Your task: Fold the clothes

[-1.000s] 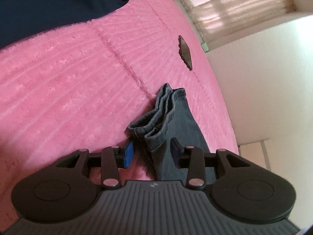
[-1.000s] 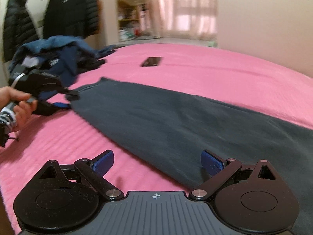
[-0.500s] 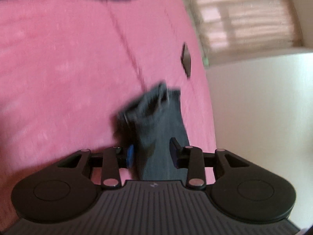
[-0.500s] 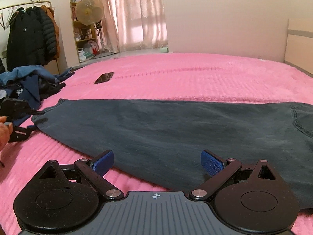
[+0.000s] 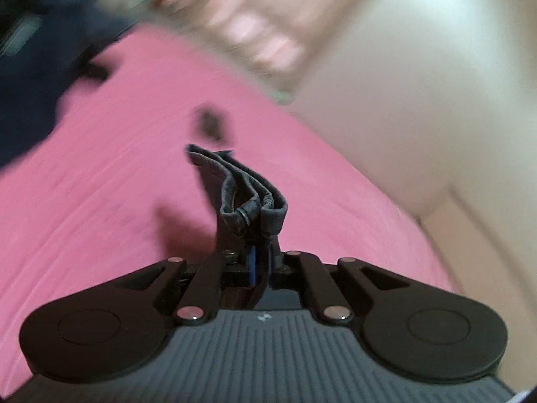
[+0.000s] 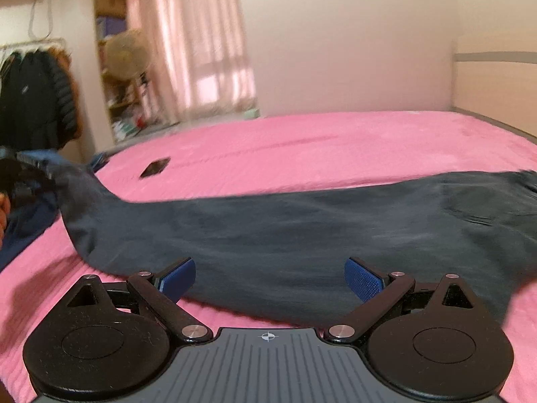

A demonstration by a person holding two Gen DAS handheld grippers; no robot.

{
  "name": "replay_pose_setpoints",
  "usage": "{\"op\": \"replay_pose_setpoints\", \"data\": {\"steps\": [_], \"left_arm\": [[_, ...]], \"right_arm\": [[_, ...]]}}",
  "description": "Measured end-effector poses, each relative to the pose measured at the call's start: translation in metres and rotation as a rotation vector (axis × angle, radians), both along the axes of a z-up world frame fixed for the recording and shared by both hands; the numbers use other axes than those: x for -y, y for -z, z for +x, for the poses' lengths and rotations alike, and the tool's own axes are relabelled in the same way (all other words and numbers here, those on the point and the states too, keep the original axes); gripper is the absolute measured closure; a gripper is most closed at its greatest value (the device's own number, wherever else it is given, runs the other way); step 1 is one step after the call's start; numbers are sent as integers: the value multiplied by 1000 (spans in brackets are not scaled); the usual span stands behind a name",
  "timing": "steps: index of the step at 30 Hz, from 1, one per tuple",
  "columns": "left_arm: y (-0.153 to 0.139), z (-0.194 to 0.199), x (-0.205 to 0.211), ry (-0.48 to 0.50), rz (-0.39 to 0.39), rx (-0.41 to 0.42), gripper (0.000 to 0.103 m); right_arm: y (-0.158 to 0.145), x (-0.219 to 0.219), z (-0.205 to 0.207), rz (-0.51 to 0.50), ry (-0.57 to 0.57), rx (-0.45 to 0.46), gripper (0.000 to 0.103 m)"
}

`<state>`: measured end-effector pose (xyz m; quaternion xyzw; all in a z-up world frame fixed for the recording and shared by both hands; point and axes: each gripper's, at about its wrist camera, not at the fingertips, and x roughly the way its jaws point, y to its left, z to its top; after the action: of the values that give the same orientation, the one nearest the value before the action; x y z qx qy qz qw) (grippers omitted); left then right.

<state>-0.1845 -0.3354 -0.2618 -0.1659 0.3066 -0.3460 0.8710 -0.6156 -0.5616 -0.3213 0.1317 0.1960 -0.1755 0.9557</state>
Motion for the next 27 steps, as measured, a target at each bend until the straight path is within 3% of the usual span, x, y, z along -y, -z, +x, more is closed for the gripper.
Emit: {"op": "replay_pose_setpoints", "data": {"steps": [3,5,9,12,15,18,22,25,27], "left_arm": [[-45,-56,80,179,116,249,100],[-55,-101,137,312,172,384,100],[-16,-176,248,546,306,483,99],[52,-215,324,729,491,469,99],[87,-244,351,773,622,548,99],[84,-256,350,773,647,603,99],[77,-273,357,788,699,747,99],[87,-280,368,869,783,743,96],[90,-281,363,881,796,738,96]], "right_arm": [[-1,15,-26,17,51,22,5],[-2,26,-44,23,86,33,5],[0,49,-78,30,155,36,5],[4,68,-103,36,214,16,5],[5,83,-129,38,278,11,5],[8,95,-146,51,335,14,5],[13,105,-151,89,357,22,5],[9,103,-151,109,347,48,5],[4,101,-151,108,337,63,5]]}}
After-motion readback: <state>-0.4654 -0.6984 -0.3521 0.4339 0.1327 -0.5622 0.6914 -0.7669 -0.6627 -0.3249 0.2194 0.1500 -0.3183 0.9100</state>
